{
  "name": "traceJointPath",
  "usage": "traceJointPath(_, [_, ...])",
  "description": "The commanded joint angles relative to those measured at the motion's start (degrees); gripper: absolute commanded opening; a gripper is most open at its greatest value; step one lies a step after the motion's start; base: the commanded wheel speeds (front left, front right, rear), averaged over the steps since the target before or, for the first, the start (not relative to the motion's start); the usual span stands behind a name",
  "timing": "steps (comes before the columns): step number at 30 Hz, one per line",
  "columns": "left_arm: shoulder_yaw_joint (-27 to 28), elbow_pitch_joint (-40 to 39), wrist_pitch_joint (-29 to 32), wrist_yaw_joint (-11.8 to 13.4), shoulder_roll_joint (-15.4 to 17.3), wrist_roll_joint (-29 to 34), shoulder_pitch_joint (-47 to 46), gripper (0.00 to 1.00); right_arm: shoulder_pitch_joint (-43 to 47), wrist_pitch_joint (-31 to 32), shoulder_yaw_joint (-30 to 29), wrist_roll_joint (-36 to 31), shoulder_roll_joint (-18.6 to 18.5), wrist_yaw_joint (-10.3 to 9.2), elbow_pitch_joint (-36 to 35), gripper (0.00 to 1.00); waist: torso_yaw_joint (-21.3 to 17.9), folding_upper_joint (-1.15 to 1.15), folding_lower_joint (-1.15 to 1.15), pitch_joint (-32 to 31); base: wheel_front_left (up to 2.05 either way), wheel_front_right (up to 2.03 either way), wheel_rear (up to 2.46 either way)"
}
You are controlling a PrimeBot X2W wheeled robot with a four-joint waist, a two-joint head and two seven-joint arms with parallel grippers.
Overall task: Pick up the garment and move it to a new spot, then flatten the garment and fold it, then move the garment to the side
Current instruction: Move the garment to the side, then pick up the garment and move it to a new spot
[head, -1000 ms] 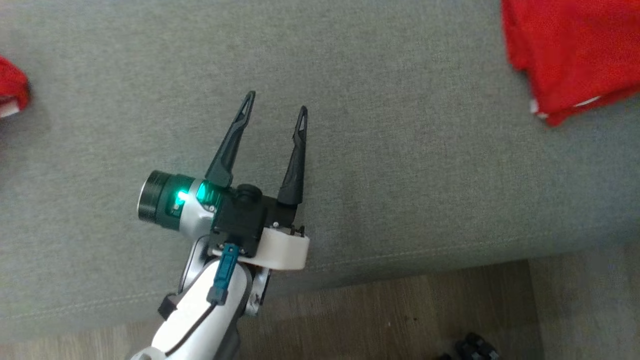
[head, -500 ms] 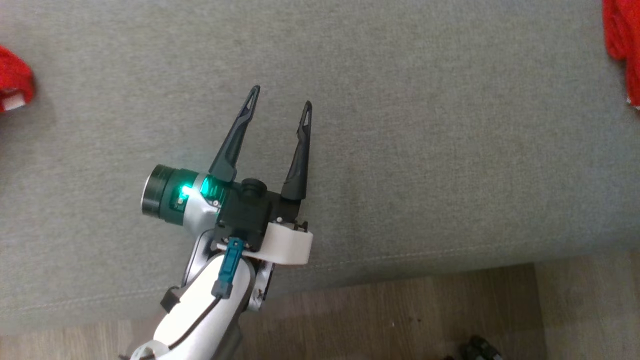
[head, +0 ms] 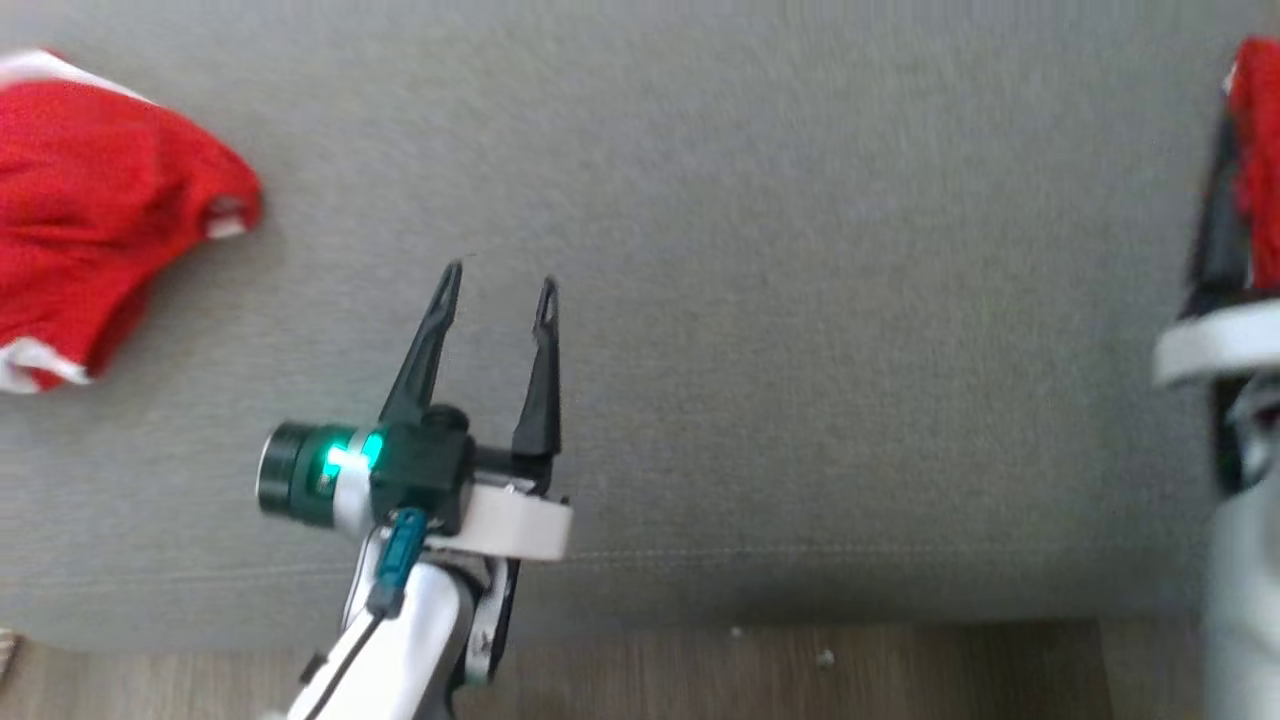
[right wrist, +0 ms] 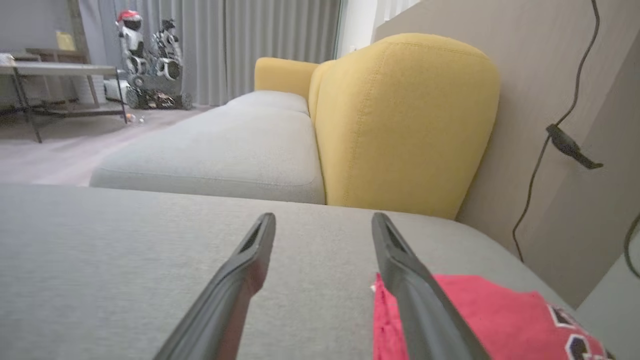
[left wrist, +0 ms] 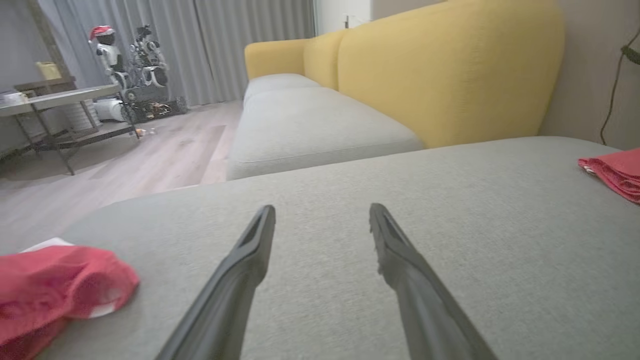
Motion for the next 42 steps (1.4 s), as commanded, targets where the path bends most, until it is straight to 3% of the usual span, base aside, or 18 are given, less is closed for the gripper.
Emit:
traceJointPath(1, [3.0, -1.5, -0.3, -0.6, 0.3, -0.8, 1.1, 1.0, 3.1, -1.9, 2.7, 2.4, 1.4, 0.1, -1.5, 1.0, 3.5, 0.0, 0.0, -5.9, 0.0, 0.0, 0.0])
traceJointPath(6, [5.6, -1.5, -0.3, -2.1, -0.1, -1.9, 3.8, 1.0, 7.9, -2.6, 6.3, 6.7, 3.7, 0.1, -6.2, 1.0, 4.7, 0.0, 0.0, -9.6, 0.0, 0.0, 0.0])
traceJointPath(11, [7.9, -1.6, -0.3, -4.3, -0.3, -0.8, 8.2, 1.0, 18.7, -2.7, 8.7, 10.0, 6.0, 0.1, -16.2, 1.0, 5.8, 0.0, 0.0, -15.1, 0.0, 0.0, 0.0])
traceJointPath(20, [10.8, -3.0, -0.3, -7.8, -1.0, 0.0, 12.3, 1.0, 28.1, -2.7, 11.0, 10.0, 8.2, 0.1, -23.4, 1.0, 5.5, 0.0, 0.0, -17.9, 0.0, 0.0, 0.0])
traceJointPath(29, [12.3, -2.5, -0.3, -10.0, -1.3, 2.6, 14.5, 1.0, 31.3, -2.7, 11.8, 10.5, 9.3, 0.1, -21.9, 1.0, 4.9, 0.0, 0.0, -18.5, 0.0, 0.0, 0.0])
traceJointPath(42, [12.7, -2.0, -0.3, -10.9, -1.7, 4.0, 14.6, 1.0, 31.2, -2.7, 12.6, 10.8, 9.6, 0.1, -20.5, 1.0, 5.0, 0.0, 0.0, -18.7, 0.0, 0.0, 0.0])
